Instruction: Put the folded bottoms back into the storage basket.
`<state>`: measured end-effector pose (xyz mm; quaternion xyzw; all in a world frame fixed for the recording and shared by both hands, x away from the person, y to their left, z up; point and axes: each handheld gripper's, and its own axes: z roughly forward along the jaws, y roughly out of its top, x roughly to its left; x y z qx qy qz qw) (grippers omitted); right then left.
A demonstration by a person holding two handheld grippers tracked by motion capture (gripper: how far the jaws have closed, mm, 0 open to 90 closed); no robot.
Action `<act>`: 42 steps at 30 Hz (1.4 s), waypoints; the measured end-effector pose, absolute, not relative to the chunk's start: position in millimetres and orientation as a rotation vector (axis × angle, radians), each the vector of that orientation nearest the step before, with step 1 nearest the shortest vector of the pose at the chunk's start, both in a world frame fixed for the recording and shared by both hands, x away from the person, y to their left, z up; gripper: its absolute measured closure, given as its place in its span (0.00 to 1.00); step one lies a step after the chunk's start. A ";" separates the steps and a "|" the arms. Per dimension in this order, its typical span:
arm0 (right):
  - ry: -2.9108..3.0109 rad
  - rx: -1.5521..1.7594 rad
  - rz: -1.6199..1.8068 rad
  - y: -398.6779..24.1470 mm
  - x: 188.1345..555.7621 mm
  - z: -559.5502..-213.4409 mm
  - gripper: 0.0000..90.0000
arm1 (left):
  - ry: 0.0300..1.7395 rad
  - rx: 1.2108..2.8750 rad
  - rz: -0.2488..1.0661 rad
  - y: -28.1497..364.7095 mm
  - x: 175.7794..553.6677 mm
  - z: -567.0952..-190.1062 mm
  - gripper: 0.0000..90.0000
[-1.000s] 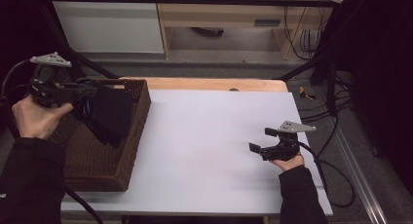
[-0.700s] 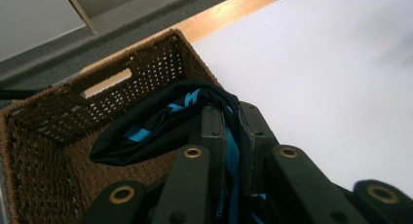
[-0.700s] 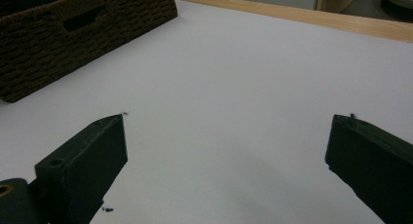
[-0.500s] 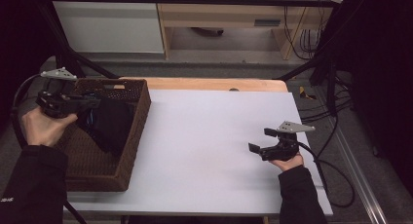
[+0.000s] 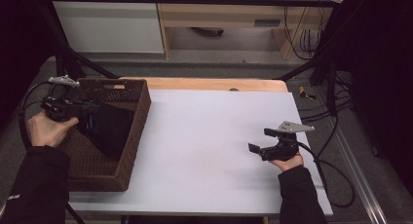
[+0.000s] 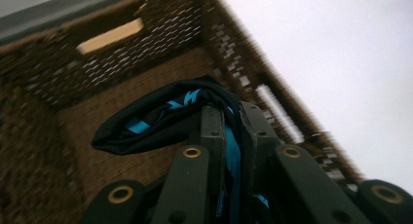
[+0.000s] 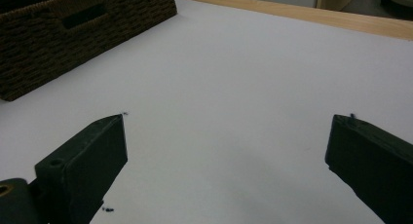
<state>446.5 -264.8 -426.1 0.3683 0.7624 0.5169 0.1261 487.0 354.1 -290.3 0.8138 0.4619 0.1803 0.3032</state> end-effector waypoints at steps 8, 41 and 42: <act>2.219 1.073 1.508 -264.2 446.7 -426.4 0.02 | 1.369 2.029 0.625 376.2 487.6 -309.3 0.49; 2.221 1.075 1.509 -262.7 446.9 -427.3 0.02 | 1.189 1.814 0.636 330.9 450.3 -307.9 0.00; 2.221 1.075 1.509 -262.7 446.8 -427.2 0.02 | 1.181 1.819 0.633 327.8 449.7 -308.0 0.00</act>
